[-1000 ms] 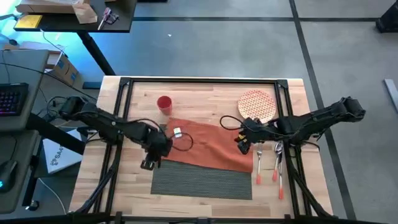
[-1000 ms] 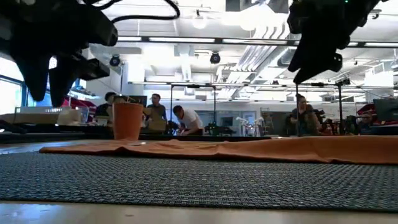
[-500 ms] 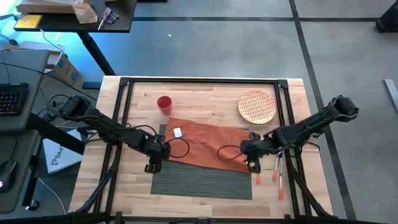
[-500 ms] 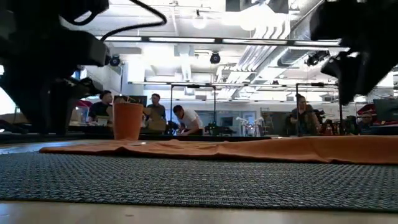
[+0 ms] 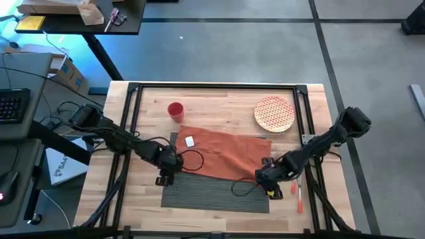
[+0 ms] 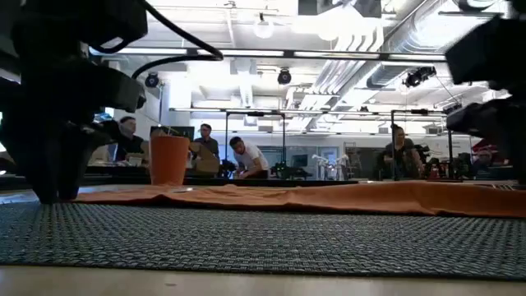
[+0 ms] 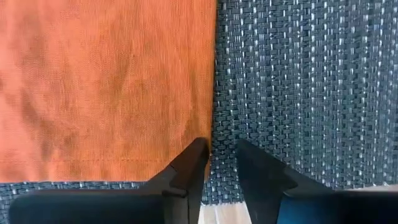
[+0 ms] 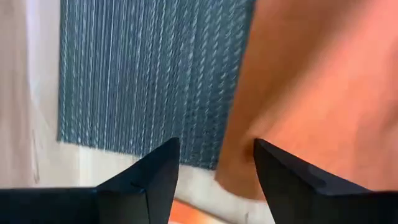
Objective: Set table place
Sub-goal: Fold the orange table napkin
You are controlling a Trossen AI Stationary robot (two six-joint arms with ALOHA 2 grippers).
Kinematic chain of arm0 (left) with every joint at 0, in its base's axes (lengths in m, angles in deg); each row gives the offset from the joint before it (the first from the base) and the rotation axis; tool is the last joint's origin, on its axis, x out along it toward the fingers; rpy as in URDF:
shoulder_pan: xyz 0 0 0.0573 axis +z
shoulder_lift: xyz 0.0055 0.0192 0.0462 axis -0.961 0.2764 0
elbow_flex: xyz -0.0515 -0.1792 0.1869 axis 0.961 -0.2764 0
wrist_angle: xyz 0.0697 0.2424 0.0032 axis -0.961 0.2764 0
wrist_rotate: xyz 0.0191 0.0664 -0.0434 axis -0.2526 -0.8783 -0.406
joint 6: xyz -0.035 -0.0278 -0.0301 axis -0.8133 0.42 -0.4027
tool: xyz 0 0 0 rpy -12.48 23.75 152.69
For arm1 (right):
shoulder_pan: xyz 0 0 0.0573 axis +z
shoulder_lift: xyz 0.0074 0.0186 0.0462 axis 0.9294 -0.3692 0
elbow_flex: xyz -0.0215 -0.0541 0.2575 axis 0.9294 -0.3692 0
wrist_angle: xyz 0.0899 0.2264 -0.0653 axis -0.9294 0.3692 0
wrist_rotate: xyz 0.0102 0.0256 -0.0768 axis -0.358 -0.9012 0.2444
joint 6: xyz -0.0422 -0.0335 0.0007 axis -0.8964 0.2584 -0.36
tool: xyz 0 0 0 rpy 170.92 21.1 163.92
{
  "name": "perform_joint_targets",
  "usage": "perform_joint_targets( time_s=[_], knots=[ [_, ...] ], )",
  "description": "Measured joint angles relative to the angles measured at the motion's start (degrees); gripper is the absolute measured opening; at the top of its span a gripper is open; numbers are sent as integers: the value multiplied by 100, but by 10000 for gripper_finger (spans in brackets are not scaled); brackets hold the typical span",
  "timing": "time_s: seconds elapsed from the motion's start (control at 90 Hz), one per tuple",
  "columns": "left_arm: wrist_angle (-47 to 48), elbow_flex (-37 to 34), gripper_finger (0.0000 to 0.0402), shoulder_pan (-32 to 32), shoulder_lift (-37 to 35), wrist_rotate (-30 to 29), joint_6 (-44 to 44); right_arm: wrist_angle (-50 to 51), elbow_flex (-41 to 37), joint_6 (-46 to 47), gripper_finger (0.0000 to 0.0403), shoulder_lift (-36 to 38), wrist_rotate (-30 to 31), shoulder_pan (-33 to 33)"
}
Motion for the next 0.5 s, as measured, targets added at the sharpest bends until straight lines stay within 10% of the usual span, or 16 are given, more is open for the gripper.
perform_joint_targets(
  time_s=[0.5],
  knots=[
    [-82,-15,35,-2,53,56,-202,1680,345,2503,118,28,663,216]
  ],
)
